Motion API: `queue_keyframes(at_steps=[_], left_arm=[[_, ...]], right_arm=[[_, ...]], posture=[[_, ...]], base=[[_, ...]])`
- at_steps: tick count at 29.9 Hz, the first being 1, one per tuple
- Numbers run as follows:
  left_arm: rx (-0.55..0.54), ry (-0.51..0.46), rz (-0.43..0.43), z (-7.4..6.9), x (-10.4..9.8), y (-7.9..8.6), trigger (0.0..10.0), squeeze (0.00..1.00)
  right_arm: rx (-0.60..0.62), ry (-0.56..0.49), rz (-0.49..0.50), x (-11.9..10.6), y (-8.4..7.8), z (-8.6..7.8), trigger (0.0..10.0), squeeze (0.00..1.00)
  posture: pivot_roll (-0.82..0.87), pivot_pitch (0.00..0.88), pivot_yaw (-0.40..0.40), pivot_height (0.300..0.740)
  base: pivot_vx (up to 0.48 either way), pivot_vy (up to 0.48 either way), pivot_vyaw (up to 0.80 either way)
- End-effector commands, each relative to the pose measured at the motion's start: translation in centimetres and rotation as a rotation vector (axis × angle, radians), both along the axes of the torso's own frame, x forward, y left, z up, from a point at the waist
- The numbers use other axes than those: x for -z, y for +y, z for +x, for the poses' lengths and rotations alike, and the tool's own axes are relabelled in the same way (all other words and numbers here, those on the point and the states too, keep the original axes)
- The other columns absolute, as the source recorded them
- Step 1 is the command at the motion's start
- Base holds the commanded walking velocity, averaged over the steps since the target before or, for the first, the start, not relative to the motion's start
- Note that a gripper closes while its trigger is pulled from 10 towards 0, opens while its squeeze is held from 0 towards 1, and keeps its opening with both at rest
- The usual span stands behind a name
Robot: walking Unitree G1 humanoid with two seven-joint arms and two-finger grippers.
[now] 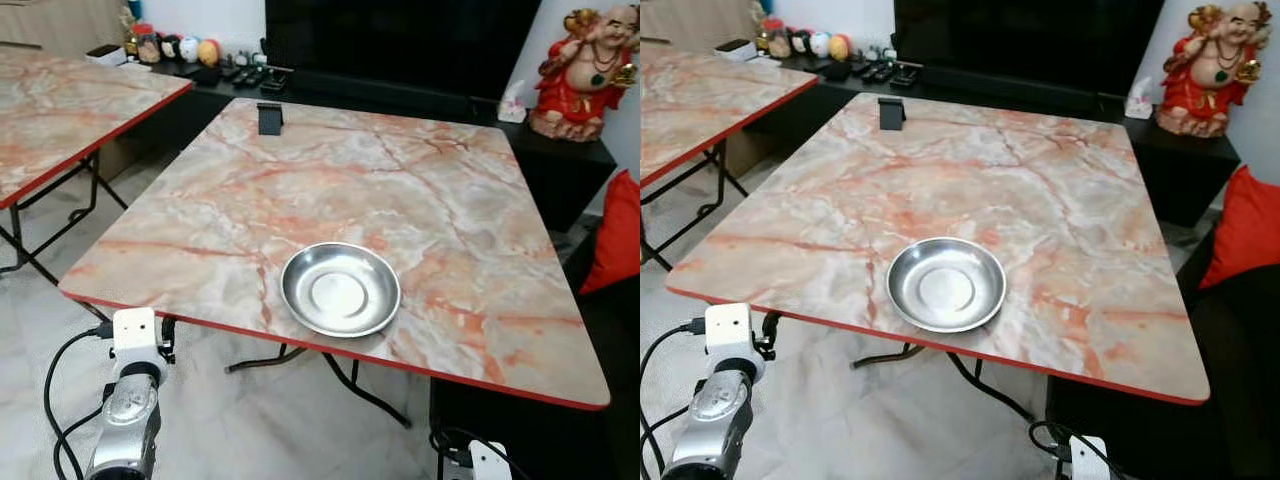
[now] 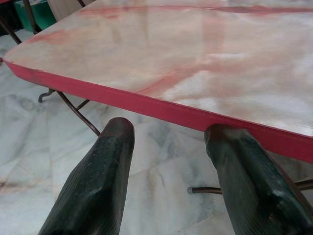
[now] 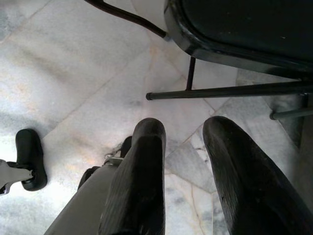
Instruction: Setting the table
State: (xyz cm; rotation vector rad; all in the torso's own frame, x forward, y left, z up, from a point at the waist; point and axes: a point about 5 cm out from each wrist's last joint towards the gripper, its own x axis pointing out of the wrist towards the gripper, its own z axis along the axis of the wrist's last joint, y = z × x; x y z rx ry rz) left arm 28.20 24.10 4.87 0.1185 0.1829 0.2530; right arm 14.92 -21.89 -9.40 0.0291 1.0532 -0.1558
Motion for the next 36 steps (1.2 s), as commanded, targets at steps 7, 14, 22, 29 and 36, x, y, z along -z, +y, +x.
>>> queue_keyframes(at_steps=[7, 14, 22, 29, 36], left_arm=[[0.116, -0.059, 0.006, 1.5, -1.2, -1.8, 10.0, 0.00], [0.026, -0.025, 0.063, -1.0, 0.3, -0.2, 10.0, 0.00], [-0.013, 0.111, 0.087, -5.6, 4.0, 0.4, 10.0, 0.00], [-0.021, 0.248, 0.098, -8.3, 6.6, 0.8, 10.0, 0.00], [0.043, 0.443, 0.039, -8.9, 9.4, 0.4, 10.0, 0.00]], right_arm=[[0.020, -0.003, 0.001, 0.0, -0.1, -0.1, 10.0, 0.00], [0.025, -0.004, -0.006, 0.0, -0.2, -0.1, 10.0, 0.00], [0.027, -0.004, -0.016, 0.0, -0.2, -0.1, 10.0, 0.00], [0.025, -0.003, -0.019, 0.0, -0.1, -0.1, 10.0, 0.00], [0.024, -0.001, -0.023, 0.0, -0.1, -0.1, 10.0, 0.00]], posture=[[0.08, 0.000, -0.059, 0.740], [0.08, 0.000, -0.056, 0.740], [0.09, 0.000, -0.047, 0.740], [0.09, 0.000, -0.045, 0.740], [0.08, 0.000, -0.043, 0.740]], base=[[0.000, 0.000, 0.00], [0.000, 0.000, 0.00], [0.000, 0.000, 0.00], [0.000, 0.000, 0.00], [0.000, 0.000, 0.00]])
